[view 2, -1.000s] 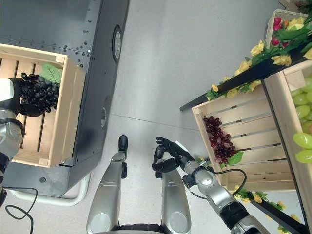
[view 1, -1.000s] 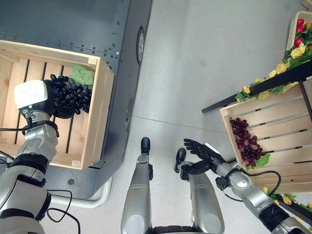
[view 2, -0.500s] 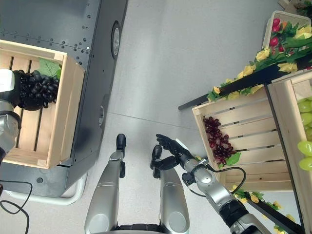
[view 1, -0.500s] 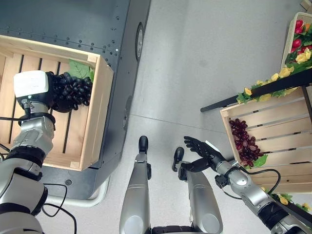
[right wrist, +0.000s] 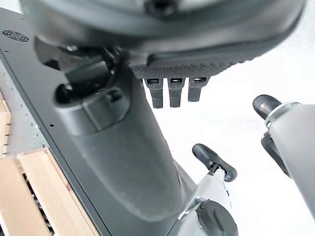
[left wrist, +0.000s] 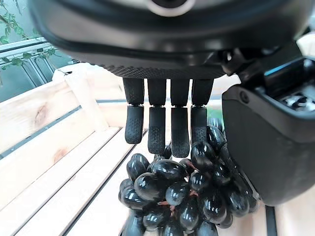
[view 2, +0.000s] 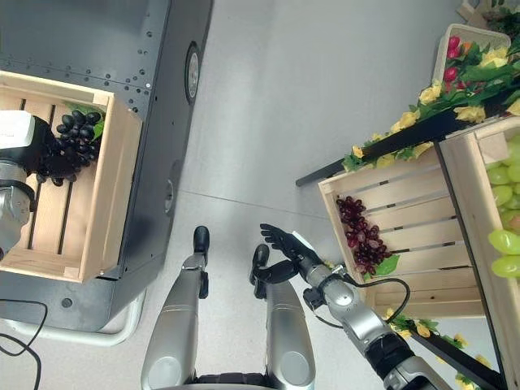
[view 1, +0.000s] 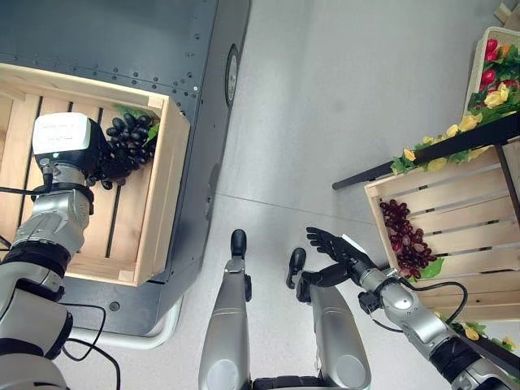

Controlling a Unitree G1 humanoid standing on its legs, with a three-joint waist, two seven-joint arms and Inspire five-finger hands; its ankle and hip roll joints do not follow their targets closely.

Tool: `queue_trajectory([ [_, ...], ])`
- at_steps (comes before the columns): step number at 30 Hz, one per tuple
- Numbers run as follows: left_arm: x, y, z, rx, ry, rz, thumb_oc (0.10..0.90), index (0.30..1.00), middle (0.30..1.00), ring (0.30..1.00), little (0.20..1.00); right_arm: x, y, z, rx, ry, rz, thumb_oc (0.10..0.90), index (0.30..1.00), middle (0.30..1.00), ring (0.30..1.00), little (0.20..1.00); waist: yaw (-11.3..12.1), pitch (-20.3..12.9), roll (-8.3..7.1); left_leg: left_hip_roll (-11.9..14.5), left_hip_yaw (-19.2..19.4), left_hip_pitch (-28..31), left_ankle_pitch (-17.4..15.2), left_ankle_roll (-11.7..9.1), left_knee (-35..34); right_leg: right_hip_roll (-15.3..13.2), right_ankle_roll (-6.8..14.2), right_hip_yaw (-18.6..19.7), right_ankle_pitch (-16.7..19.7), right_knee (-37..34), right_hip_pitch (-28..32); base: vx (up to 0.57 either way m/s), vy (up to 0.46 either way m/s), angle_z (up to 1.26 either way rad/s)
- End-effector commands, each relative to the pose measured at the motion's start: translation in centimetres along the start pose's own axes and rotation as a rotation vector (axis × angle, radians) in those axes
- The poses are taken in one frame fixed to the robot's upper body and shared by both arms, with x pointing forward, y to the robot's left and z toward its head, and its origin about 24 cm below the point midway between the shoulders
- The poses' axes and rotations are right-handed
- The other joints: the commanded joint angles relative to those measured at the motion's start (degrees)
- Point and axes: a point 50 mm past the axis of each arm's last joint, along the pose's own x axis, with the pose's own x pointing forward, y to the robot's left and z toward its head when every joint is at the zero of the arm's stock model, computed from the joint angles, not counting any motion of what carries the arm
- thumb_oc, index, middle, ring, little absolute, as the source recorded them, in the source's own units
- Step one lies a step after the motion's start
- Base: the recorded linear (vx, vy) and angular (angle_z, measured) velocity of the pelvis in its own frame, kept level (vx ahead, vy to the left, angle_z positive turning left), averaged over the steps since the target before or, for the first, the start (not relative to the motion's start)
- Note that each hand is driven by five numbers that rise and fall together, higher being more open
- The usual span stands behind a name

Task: Pick up the fruits from the basket on one side to the basket on the other side

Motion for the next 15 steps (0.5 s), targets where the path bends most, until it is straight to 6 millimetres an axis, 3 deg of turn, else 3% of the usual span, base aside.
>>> queue_trajectory([
  [1, 0.9, 4.9, -0.8, -0.012, -0.016, 0.234, 0.4, 0.3, 0.3, 0.3, 0.3, -1.1, 0.2, 2.0, -0.005, -0.126, -0.016, 0.8, 0.9, 0.9, 0.9, 0.9, -0.4, -0.7, 2.08, -4.9, 6.6, 2.6, -5.7, 2.6, 2.1, 2.7, 0.4, -0.3, 5.3, -7.7, 3.7, -0.01, -0.082, 0.02],
  [11, -0.9, 5.9, -1.6, 0.02, -0.08, 0.272, 0.4, 0.3, 0.3, 0.3, 0.3, -1.8, 0.0, 1.3, 0.018, -0.116, -0.043, 0.8, 0.9, 0.9, 0.9, 0.9, 1.7, -0.7, 2.83, -5.0, 4.6, 9.5, -5.4, 1.7, -0.1, 2.5, -0.1, -2.4, 3.7, -10.2, 12.7, 0.0, -0.091, 0.04],
  [15, -1.7, 6.4, -2.2, 0.041, -0.111, 0.282, 0.4, 0.3, 0.3, 0.3, 0.3, -2.2, 0.0, 0.9, 0.042, -0.109, -0.047, 0.8, 0.9, 0.9, 0.9, 0.9, 2.4, -2.5, 3.09, -5.0, 3.4, 12.0, -4.7, 1.2, -2.1, 2.9, -0.2, -3.1, 3.7, -12.8, 16.6, 0.04, -0.093, 0.08],
])
